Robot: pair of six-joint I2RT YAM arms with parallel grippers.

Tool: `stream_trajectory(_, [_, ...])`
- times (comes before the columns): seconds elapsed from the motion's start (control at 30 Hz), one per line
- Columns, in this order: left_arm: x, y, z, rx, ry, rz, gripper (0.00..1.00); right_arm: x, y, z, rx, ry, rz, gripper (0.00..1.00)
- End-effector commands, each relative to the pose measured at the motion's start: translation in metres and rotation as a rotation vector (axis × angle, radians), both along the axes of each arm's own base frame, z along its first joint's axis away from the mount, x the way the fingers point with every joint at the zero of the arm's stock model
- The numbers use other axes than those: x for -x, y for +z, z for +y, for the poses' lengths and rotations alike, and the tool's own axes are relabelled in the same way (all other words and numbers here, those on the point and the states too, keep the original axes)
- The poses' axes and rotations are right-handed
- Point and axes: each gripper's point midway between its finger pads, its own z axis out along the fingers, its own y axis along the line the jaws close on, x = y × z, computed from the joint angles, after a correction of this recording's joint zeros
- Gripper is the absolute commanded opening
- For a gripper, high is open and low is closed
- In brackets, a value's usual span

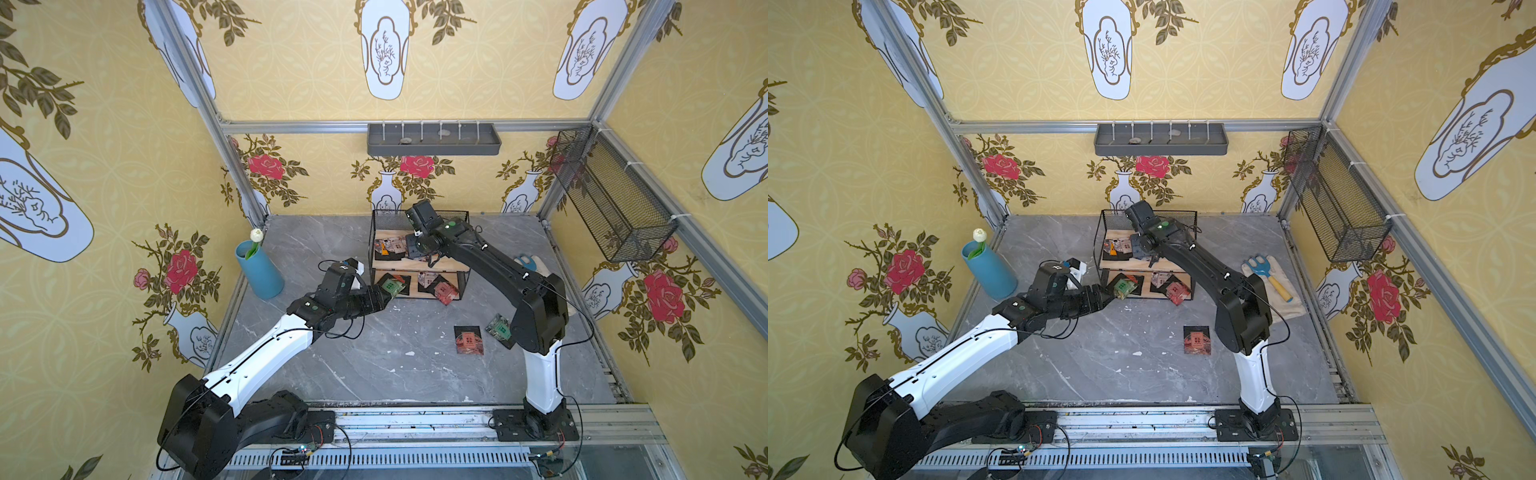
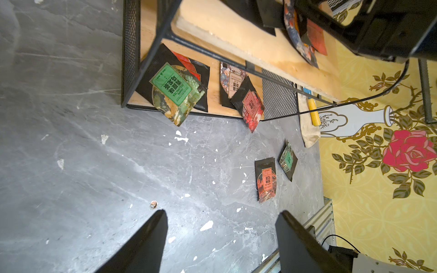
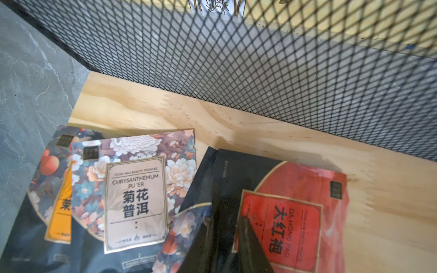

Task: Remove the tea bags from the shelf
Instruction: Pick up the tea bag from the shelf.

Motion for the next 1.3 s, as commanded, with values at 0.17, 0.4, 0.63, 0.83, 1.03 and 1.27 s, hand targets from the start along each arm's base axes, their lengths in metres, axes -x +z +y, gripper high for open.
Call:
stream_trajectory(0.17, [-0.003, -0.001, -0.002, 0.007, -0.005, -0.007, 0.81, 0.004, -0.004, -0.001, 0.019, 0.016, 0.021, 0.07])
stream_trajectory(0.4, [-0.002, -0.002, -0.002, 0.008, -0.005, -0.005, 0.81, 0.003, 0.001, -0.002, 0.02, 0.016, 0.01, 0.0])
stream_trajectory(0.63, [-0.002, -0.001, -0.001, 0.01, -0.001, -0.011, 0.81, 0.003, 0.015, -0.007, 0.025, 0.007, -0.027, 0.0])
stream_trajectory(0.83, [-0.002, -0.001, -0.002, 0.013, -0.003, -0.012, 0.81, 0.003, 0.032, -0.016, 0.037, -0.012, -0.076, 0.0])
stream_trajectory(1.03, [-0.002, 0.0, -0.002, 0.014, -0.003, -0.013, 0.81, 0.007, 0.044, -0.02, 0.059, -0.019, -0.116, 0.0])
stream_trajectory(1.27, [-0.001, 0.002, -0.001, 0.013, -0.006, -0.017, 0.81, 0.016, 0.074, -0.032, 0.08, -0.039, -0.192, 0.0])
